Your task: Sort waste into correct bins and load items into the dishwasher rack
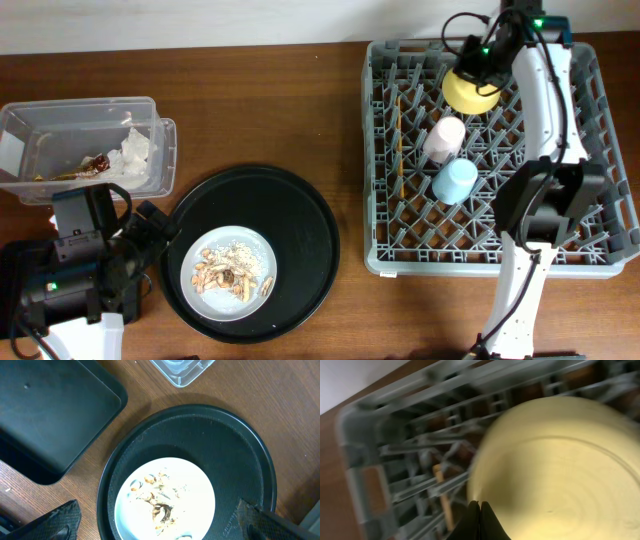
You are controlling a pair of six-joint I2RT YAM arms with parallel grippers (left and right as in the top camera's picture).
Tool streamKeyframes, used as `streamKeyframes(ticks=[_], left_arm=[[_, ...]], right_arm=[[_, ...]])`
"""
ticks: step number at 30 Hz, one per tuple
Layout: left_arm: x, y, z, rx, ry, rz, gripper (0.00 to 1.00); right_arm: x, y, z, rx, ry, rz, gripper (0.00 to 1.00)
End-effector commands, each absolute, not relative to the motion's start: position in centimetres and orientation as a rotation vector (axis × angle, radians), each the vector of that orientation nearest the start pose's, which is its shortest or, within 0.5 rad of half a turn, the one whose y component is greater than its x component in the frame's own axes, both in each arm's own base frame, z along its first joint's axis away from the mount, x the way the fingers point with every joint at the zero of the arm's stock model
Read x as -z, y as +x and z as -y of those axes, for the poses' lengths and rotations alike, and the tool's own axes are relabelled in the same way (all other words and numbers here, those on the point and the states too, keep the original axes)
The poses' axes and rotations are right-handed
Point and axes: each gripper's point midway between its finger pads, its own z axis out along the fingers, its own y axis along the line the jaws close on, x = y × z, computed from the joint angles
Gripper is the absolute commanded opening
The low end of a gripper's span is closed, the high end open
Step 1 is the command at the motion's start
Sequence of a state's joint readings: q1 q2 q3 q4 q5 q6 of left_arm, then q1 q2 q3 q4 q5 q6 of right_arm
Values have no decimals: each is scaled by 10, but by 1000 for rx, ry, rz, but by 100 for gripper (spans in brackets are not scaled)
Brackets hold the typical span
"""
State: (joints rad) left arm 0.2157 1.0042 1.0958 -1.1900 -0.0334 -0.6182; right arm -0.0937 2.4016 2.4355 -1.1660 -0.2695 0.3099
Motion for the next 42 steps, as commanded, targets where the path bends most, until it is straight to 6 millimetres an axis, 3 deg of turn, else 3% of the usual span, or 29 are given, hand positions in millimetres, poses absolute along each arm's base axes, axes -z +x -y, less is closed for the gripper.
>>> streamKeyframes(ticks=[1, 6, 14, 17, 19, 23, 25, 27, 28, 29, 30, 32, 34, 38, 40, 42], left_arm=[[-202, 222, -55, 90, -1092, -2429, 99], [-202, 222, -55, 90, -1092, -2429, 99], [-202, 222, -55, 90, -1093, -2429, 99], [-202, 222, -55, 90, -1093, -2429, 99], [-202, 222, -55, 90, -1093, -2429, 99], [-202, 222, -55, 90, -1092, -2429, 99], [-202, 222, -55, 90, -1093, -2429, 99], [-202, 222, -55, 90, -1092, -2429, 99], [-202, 222, -55, 90, -1092, -2429, 99], [-202, 222, -55, 90, -1093, -2429, 99], [-202, 222, -55, 90, -1092, -2429, 99], [-202, 222, -55, 90, -1093, -2429, 99], [-202, 222, -55, 90, -1093, -2429, 99], [-202, 222, -55, 90, -1092, -2429, 99], [-202, 222, -55, 90, -1092, -2429, 99], [-202, 222, -55, 90, -1093, -2429, 99]], right_arm=[[-152, 561, -18, -553, 384, -2657, 4], [-150, 561, -10, -503, 406, -2661, 4], [-124, 552, 66, 110, 546, -2685, 4], [-106, 553, 74, 184, 560, -2703, 4], [-105, 553, 76, 195, 562, -2703, 4], [-146, 552, 75, 178, 555, -2630, 5], [-186, 545, 70, 133, 542, -2575, 6], [-223, 534, 45, -54, 489, -2548, 6], [-244, 526, 22, -219, 433, -2537, 6], [-283, 508, -27, -553, 229, -2503, 9], [-302, 495, -54, -722, 92, -2469, 13], [-336, 454, -113, -989, -180, -2417, 44], [-331, 422, -150, -976, -351, -2483, 61], [-299, 363, -208, -831, -555, -2709, 71], [-291, 337, -240, -746, -709, -2741, 98], [-288, 311, -277, -744, -875, -2715, 98]])
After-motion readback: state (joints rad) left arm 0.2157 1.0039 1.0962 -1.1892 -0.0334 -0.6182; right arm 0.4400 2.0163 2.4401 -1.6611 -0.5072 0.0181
